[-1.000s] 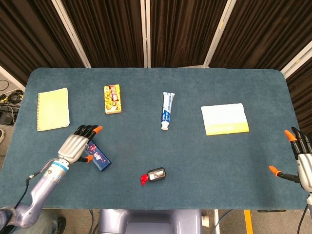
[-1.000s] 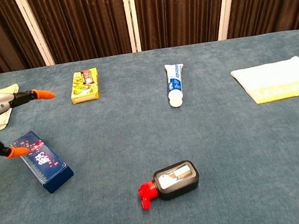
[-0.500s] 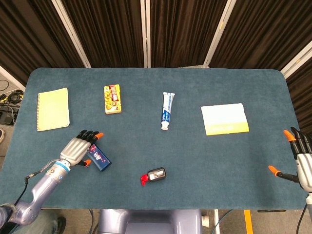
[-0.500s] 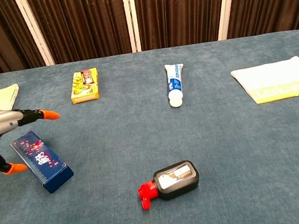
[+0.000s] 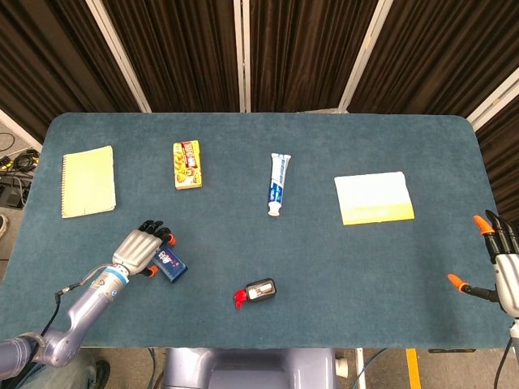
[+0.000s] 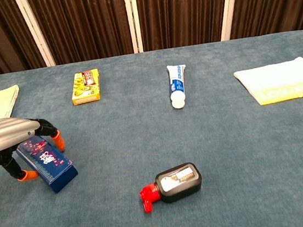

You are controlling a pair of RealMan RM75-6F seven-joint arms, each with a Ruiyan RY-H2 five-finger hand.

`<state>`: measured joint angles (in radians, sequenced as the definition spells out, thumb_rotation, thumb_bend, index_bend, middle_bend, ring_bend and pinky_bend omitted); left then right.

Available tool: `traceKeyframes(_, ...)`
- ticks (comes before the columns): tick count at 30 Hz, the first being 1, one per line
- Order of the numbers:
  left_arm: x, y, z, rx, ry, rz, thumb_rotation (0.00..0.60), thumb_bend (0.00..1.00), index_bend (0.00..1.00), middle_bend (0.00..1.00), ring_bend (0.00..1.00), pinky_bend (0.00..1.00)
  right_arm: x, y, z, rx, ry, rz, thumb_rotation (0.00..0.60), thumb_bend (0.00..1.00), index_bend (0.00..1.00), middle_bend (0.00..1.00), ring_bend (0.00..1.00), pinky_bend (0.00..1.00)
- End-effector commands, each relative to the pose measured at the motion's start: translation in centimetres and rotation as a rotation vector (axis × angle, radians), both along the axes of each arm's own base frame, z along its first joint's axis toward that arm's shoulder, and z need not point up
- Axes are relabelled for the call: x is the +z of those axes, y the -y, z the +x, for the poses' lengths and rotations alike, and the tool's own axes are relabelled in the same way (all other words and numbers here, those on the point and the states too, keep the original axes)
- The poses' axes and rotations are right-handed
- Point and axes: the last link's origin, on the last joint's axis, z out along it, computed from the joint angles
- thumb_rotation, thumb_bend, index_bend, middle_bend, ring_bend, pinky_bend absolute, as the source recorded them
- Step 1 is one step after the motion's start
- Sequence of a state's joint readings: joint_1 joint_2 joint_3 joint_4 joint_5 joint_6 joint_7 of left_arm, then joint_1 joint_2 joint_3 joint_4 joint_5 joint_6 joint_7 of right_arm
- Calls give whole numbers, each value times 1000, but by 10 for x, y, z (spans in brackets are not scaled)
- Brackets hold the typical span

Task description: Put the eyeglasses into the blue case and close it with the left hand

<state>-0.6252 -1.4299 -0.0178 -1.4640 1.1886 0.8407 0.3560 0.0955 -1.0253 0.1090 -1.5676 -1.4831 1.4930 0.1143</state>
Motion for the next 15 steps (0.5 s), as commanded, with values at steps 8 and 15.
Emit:
traceKeyframes(8,0,0,-2,5,0,14,600,285,400,266,148,146,-1,0,0,0,-2,1,600,0,0,0,0,0)
traceKeyframes(15,10,5,-2,-19,21,72,600,0,130,9,0,0,-1,-1,1,2,2,4,600,0,0,0,0,0)
